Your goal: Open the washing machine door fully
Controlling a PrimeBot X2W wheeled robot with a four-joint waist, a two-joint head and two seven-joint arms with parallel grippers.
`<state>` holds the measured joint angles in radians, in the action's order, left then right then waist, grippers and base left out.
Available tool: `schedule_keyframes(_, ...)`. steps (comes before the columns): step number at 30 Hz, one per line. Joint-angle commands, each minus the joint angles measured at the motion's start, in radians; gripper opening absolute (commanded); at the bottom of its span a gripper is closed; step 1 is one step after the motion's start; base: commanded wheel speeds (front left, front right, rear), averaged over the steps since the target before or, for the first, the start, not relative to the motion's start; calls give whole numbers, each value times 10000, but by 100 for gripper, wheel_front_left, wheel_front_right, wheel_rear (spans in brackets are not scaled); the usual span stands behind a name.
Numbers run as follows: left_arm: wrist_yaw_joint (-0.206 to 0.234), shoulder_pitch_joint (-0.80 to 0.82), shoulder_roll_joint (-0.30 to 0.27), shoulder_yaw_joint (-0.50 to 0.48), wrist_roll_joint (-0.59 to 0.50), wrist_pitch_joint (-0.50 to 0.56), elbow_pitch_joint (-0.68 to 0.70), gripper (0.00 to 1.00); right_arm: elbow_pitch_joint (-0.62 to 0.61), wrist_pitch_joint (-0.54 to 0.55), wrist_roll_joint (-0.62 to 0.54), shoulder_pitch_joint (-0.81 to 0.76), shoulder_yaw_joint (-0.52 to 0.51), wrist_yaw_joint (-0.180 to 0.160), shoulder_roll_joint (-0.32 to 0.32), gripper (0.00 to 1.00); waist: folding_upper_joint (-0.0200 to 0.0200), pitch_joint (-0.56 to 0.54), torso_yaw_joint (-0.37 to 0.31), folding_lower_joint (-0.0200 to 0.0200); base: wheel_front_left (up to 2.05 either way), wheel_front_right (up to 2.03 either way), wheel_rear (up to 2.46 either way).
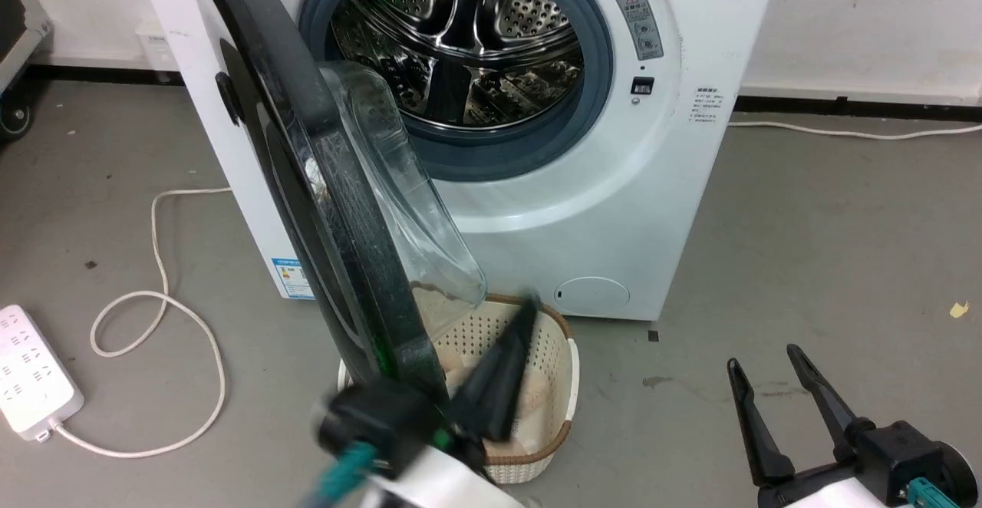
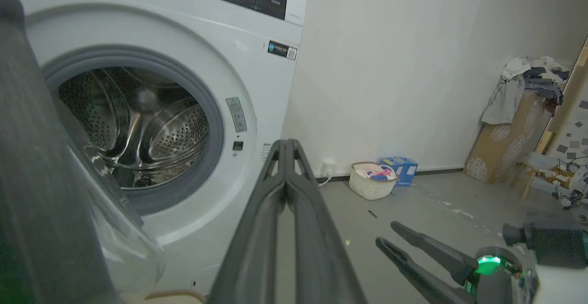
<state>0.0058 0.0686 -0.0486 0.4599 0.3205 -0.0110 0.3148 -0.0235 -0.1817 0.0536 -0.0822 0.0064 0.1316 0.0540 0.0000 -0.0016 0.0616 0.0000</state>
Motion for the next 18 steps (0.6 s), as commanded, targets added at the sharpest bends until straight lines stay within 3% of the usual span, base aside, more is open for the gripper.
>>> schedule_keyframes(1,79,-190,-22,165,93,81,-404,0,-4,7,-60,149,7,-9,-37,100,0,62,-7,0,0,0,0)
schedule_keyframes(5,891,-398,-19,117,86,-79,-2031,0,-52,13,-77,237,10,-9,-37,100,0,251,-13,0,0,0,0)
schedule_keyframes(7,1057,-345,-19,67,134,-174,-2692,0,-58,-10,-65,277,-52,-9,-37,100,0,340,5,0,0,0,0)
schedule_keyframes(18,1069,-31,-98,-244,343,-941,-4022,0,155,-66,21,169,-140,-9,-37,100,0,332,549,0,0,0,0)
